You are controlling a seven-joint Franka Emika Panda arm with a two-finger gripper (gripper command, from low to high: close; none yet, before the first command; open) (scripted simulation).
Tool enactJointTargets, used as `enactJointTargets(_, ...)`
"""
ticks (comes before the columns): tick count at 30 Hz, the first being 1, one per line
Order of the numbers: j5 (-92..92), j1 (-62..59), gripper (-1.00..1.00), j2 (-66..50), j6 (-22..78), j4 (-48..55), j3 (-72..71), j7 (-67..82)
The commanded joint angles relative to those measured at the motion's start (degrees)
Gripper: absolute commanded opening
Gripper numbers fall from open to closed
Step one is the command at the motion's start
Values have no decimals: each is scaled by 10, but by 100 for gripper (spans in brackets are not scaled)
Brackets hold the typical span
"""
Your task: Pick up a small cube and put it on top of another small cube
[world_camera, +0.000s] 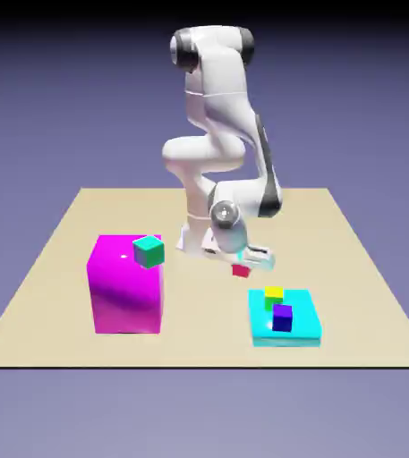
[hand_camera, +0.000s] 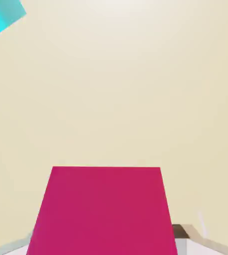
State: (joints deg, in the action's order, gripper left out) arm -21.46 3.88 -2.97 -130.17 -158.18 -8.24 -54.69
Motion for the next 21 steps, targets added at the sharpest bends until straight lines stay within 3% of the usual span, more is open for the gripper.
enactJointTargets(1,27,-11,-100,-4,12,21,-4,13)
enactJointTargets(21,480,-280,-100,-73,246,414,-70,254)
